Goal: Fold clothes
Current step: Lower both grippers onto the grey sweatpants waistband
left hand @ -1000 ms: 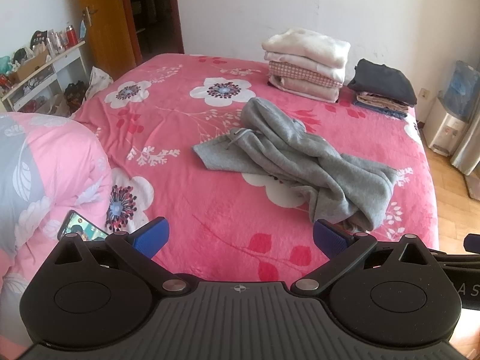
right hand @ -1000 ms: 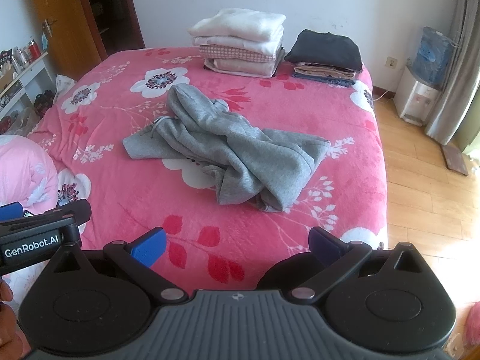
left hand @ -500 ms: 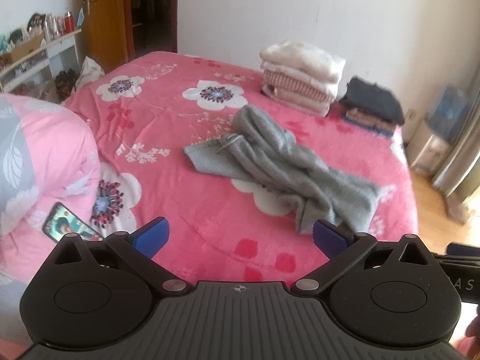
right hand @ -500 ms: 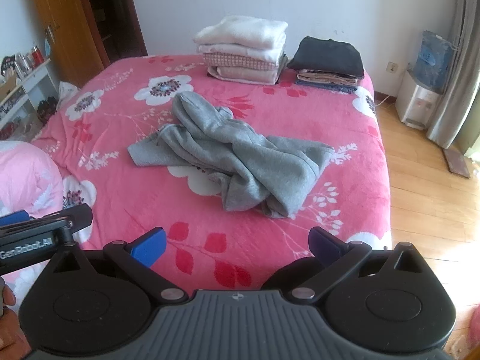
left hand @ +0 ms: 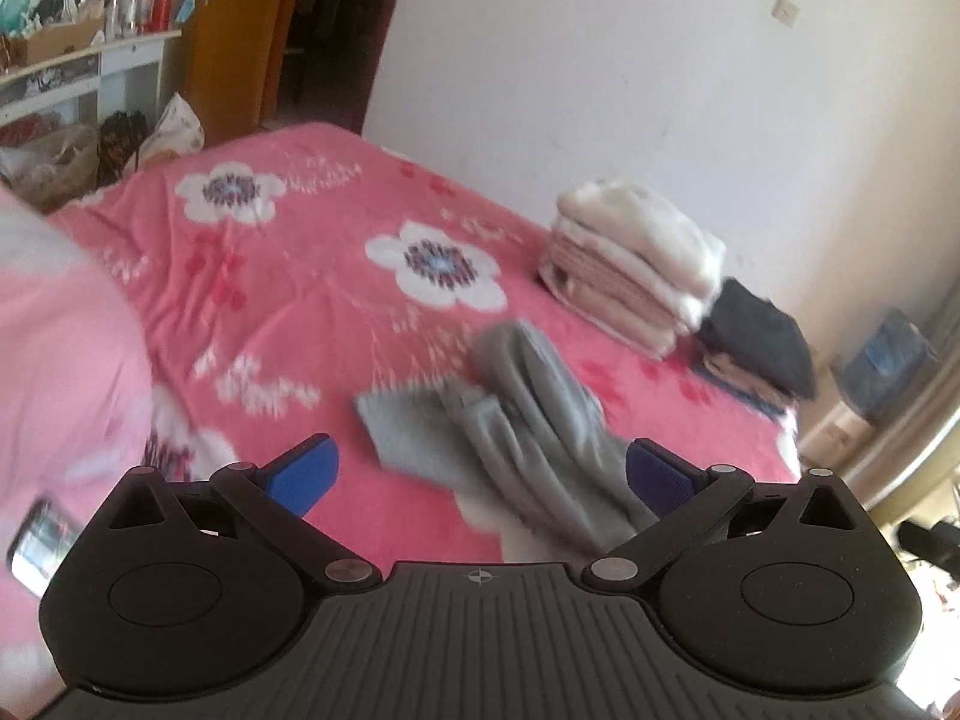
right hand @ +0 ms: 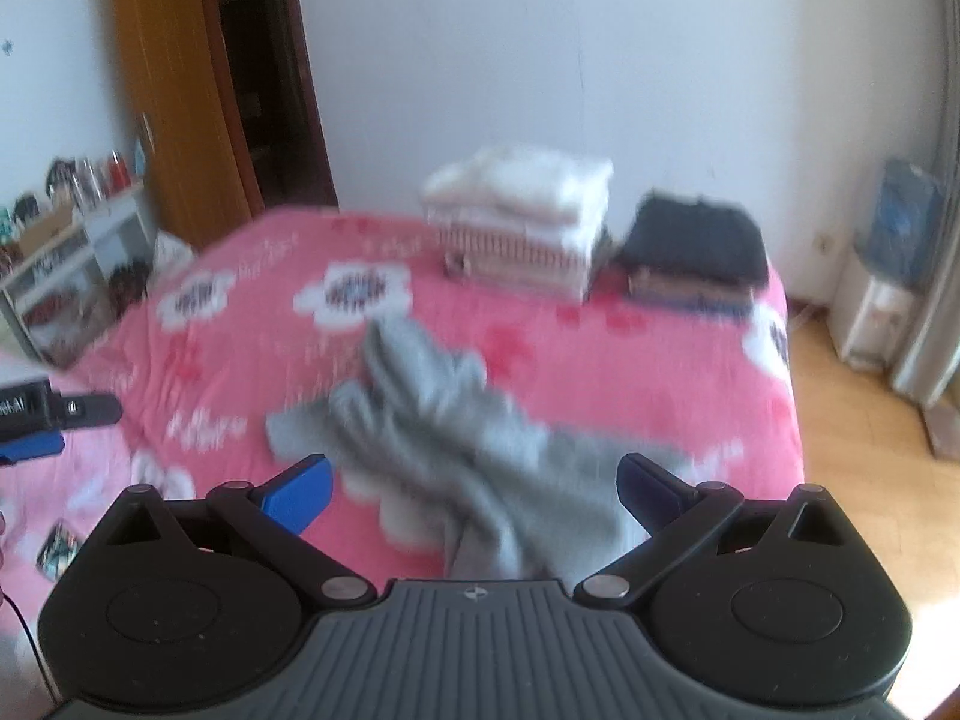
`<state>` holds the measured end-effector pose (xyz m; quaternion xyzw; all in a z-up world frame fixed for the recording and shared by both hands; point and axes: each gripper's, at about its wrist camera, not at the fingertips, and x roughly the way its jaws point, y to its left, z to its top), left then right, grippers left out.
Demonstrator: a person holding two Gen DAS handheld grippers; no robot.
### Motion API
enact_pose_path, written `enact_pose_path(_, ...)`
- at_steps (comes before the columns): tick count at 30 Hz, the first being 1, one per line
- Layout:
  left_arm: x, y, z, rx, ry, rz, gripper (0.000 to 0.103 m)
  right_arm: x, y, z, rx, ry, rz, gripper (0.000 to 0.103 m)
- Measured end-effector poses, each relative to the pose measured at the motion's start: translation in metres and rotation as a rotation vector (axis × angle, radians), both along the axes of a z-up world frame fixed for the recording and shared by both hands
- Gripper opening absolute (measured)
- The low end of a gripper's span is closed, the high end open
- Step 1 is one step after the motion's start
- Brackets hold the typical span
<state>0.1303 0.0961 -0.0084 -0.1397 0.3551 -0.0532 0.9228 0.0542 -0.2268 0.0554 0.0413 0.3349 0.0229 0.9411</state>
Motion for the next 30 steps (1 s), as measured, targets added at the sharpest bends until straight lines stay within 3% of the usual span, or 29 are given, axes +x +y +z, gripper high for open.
enact_pose_path(2,0.028,-0.002,-0.012,0.028,0.001,0.007,0.103,0.034,-0.005,0.003,-0.004,-0.053,0.043,0.103)
enact_pose_path(6,0.082,-0.013,-0.052,0.121,0.045,0.017,0.103,0.114,0.001,-0.022,-0.010,-0.076,0.137,0.103)
enact_pose_path(11,0.135,-0.029,-0.113,0.154,0.137,0.001,0.086,0.214,0.020,-0.083,0.038,0.016,0.201,0.098)
enact_pose_path(17,0.180,-0.045,-0.171,0.079,0.257,-0.014,0.064,0.309,0.050,-0.148,0.071,0.172,0.287,0.097)
enact_pose_path(22,0.201,-0.059,-0.201,-0.012,0.328,-0.039,0.055,0.379,0.074,-0.198,0.114,0.298,0.335,0.098)
enact_pose_path(24,0.206,-0.064,-0.207,-0.008,0.343,-0.050,0.053,0.396,0.084,-0.216,0.132,0.344,0.338,0.099)
enact_pose_path(26,0.211,-0.069,-0.212,0.009,0.353,-0.059,0.041,0.406,0.092,-0.233,0.087,0.388,0.327,0.099)
enact_pose_path(27,0.212,-0.071,-0.214,0.024,0.359,-0.066,0.039,0.410,0.096,-0.241,0.060,0.409,0.320,0.095)
enact_pose_path(29,0.214,-0.074,-0.215,0.040,0.369,-0.086,0.032,0.412,0.096,-0.252,0.028,0.433,0.309,0.065)
enact_pose_path(30,0.215,-0.075,-0.214,0.042,0.367,-0.097,0.031,0.410,0.091,-0.254,0.044,0.437,0.299,0.040)
